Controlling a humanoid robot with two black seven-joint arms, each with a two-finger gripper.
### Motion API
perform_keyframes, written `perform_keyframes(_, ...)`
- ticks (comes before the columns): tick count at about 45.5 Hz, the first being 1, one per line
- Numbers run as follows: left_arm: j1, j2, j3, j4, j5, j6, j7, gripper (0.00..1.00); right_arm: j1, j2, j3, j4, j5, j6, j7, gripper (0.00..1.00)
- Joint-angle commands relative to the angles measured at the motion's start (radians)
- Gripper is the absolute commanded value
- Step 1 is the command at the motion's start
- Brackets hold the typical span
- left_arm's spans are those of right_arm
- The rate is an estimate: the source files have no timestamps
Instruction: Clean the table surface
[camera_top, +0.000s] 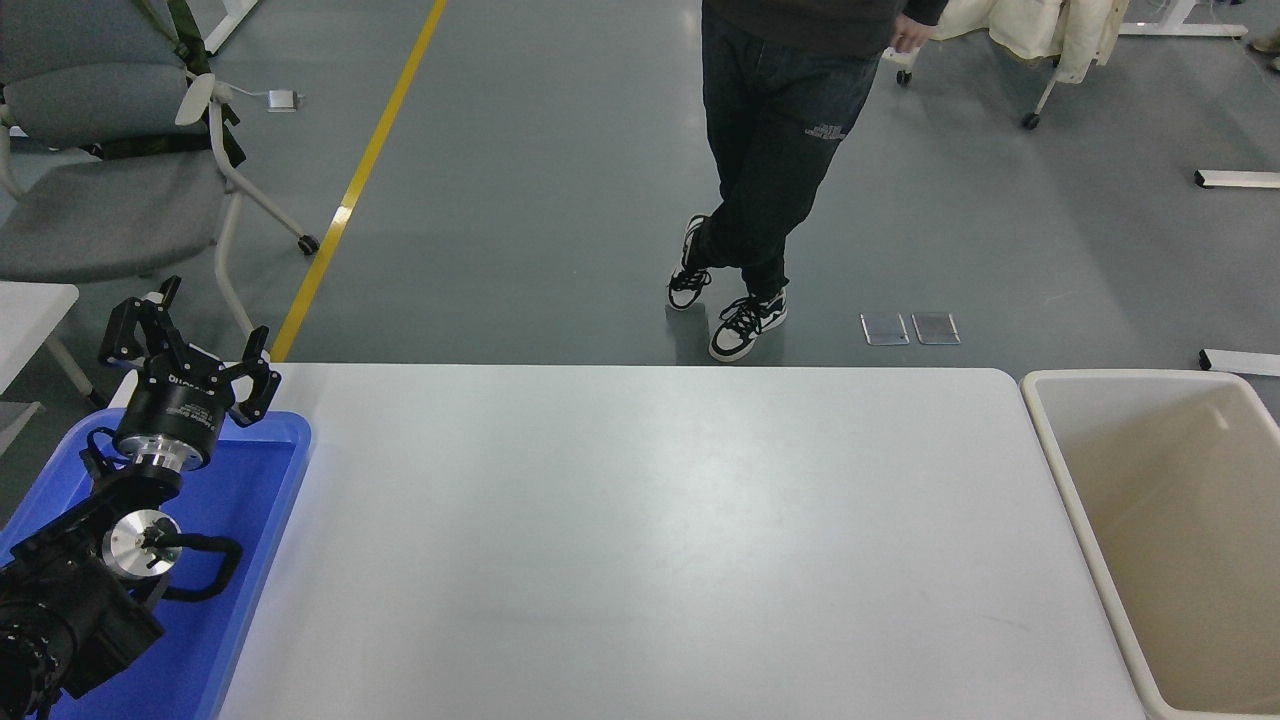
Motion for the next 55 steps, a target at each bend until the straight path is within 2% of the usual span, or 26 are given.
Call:
perform_keyframes(1,0.000,0.000,0.000,-0.001,0.000,0.000,0.000,1.00,-0.069,0.111,0.003,-0.082,0.166,-0.091,0.007,0.00)
perform_keyframes(17,-0.001,0.000,0.000,0.000,0.000,0.000,0.000,1.00,-0.085,0.223,0.014,-0.081,0.288,-0.212,0.006,0.00)
perform_keyframes(31,-0.001,0.000,0.000,0.000,0.000,0.000,0.000,1.00,-0.082,0.228,0.006,-0.081,0.291,-0.286,0.007,0.00)
perform_keyframes(32,-0.001,0.000,0.000,0.000,0.000,0.000,0.000,1.00,-0.082,0.228,0.000,-0.082,0.291,-0.286,0.006,0.08)
perform_keyframes(33,0.000,0.000,0.000,0.000,0.000,0.000,0.000,1.00,-0.082,0.225,-0.001,-0.082,0.289,-0.288,0.007,0.34)
perform_keyframes(34,0.000,0.000,0.000,0.000,0.000,0.000,0.000,1.00,-0.082,0.222,-0.005,-0.082,0.289,-0.288,0.007,0.70)
perform_keyframes(35,0.000,0.000,0.000,-0.001,0.000,0.000,0.000,1.00,-0.082,0.220,-0.008,-0.084,0.289,-0.291,0.006,1.00)
perform_keyframes(55,0.000,0.000,0.000,0.000,0.000,0.002,0.000,1.00,-0.085,0.227,-0.020,-0.082,0.289,-0.294,0.007,1.00)
